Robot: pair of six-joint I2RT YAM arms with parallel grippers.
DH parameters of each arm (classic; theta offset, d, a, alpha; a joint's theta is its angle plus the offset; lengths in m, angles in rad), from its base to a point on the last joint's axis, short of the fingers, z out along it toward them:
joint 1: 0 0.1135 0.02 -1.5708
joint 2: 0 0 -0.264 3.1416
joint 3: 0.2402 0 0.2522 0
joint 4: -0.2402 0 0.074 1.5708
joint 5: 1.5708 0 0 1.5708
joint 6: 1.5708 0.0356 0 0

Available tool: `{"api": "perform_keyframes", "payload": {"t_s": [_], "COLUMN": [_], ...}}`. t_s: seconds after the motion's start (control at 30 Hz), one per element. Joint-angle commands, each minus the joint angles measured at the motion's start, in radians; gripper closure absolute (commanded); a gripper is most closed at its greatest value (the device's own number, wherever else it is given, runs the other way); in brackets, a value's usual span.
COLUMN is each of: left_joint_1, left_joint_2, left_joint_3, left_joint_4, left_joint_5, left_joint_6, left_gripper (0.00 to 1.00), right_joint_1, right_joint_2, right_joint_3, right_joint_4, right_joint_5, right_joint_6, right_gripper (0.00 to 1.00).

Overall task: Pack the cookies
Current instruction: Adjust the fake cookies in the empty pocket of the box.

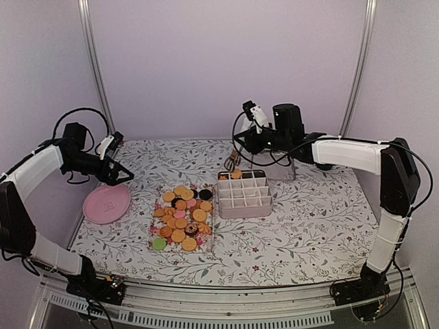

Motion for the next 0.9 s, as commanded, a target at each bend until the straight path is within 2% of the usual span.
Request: {"api": "perform_keyframes", "payload": {"t_s": [0.0,0.23,0.5,0.87], "left_joint_1": [0.0,0.0,0.0,0.0], "left_joint_2": [0.0,-0.006,-0.001,0.004], "left_joint_3": [0.024,0.027,0.028,0.029], "left_joint_4": [0.006,0.007,0.006,0.006], "left_joint_5": [0.015,0.012,0.011,0.015], "left_joint_6": [-0.002,-0.001,0.001,0.001], "left_gripper": [0.01,0.01,0.01,0.01], "right_joint_1": [-0.006,-0.016,-0.019,-0.02], "right_joint_2": [-0.04,-0.016,0.005,-0.009], "right_joint_3": [0.013,0.015,0.006,-0.012], "right_joint_4": [0.008,-0.011,-0.029,-0.028], "right_joint_5": [0.023,0.033,-0.023,-0.06], "right_joint_6": [-0.009,-0.027,-0.01,0.015], "right_gripper": [0.63,0.62,0.61,0.69]}}
